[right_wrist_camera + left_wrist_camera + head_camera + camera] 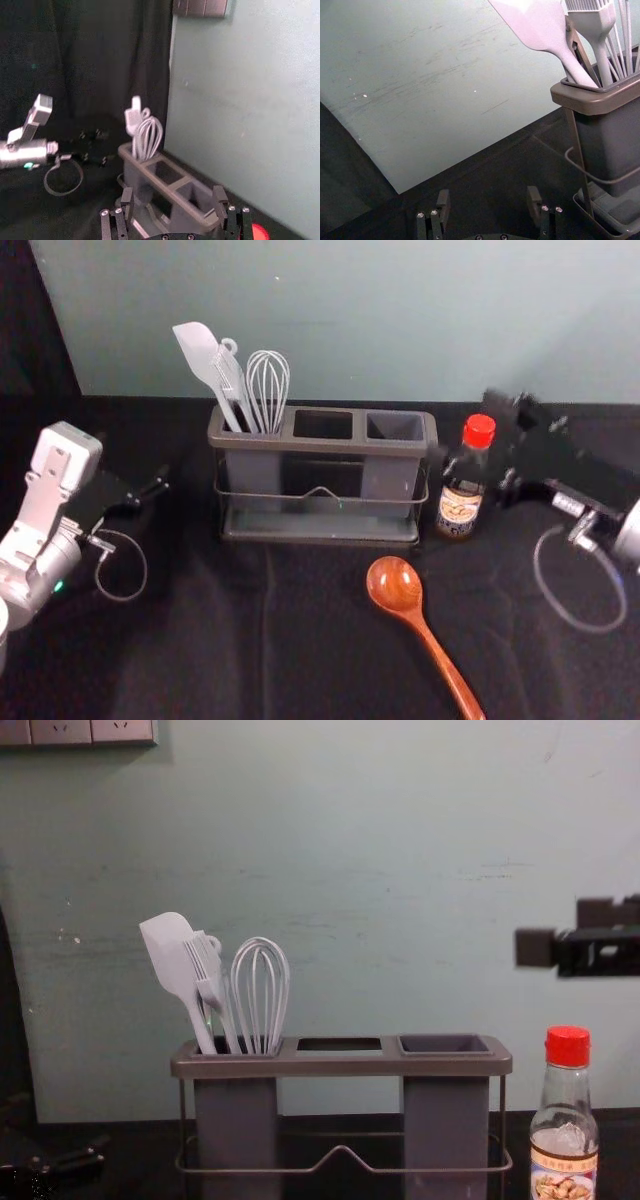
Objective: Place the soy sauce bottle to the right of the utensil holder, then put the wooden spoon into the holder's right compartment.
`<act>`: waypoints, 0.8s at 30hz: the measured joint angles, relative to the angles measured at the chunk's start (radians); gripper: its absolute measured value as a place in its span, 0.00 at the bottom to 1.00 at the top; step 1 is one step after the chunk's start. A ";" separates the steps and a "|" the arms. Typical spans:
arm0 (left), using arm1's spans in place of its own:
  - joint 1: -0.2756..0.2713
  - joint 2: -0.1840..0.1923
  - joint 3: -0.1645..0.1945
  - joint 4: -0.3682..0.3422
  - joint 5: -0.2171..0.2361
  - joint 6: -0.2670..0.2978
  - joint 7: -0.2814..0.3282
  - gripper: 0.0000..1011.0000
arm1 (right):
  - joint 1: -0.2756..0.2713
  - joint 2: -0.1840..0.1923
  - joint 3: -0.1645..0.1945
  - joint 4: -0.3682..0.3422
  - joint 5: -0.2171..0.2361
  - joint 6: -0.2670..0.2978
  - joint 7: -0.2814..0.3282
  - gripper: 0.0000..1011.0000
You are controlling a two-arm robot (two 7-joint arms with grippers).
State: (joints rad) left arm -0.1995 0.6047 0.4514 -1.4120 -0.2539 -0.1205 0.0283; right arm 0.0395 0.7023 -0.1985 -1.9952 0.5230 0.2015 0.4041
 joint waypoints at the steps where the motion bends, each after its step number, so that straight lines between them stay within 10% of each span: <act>1: 0.000 0.000 0.000 0.000 0.000 0.000 0.000 0.99 | -0.003 0.002 -0.006 -0.015 -0.002 0.021 -0.012 0.99; 14: 0.000 0.000 0.000 0.000 0.000 0.000 0.000 0.99 | 0.059 -0.097 -0.150 -0.108 -0.030 0.568 -0.238 0.99; 24: 0.000 0.000 0.000 0.000 0.000 0.000 0.000 0.99 | 0.112 -0.192 -0.207 -0.008 -0.043 0.743 -0.278 0.99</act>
State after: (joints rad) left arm -0.1996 0.6047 0.4514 -1.4120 -0.2539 -0.1205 0.0283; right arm 0.1511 0.5102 -0.4055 -2.0036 0.4802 0.9445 0.1261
